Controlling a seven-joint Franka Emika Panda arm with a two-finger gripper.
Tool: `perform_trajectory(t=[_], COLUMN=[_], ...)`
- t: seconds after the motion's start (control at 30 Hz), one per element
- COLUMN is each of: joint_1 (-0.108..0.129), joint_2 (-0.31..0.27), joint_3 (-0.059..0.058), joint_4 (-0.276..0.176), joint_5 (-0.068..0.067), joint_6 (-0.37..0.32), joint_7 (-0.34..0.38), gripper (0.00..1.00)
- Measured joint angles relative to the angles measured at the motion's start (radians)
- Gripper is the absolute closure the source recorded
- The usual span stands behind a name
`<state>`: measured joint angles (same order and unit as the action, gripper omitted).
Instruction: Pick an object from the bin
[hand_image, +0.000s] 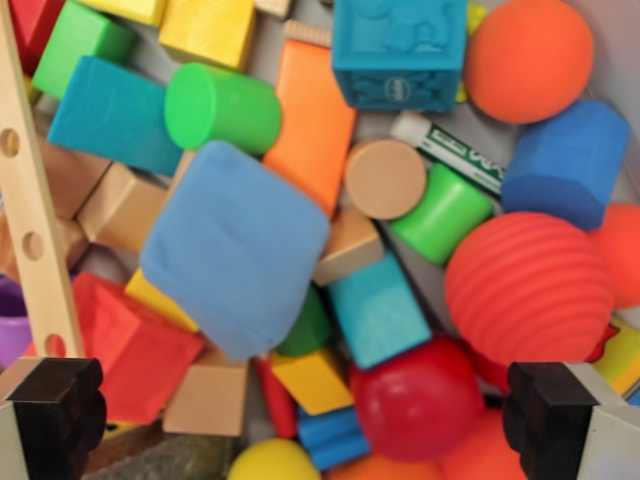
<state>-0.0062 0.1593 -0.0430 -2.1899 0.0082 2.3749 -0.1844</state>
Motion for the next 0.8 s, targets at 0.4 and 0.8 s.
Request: perform_trajectory(t=[0.4,0.8], joint_1=[-0.002,-0.006], joint_2=[0.015,0.034], joint_3=[0.002,0.005], joint_4=[-0.036,-0.068], joint_5=[0.002,0.004], joint_6=[0.041,0.083], joint_7=[-0.159,-0.32], gripper=[0.0,0.0])
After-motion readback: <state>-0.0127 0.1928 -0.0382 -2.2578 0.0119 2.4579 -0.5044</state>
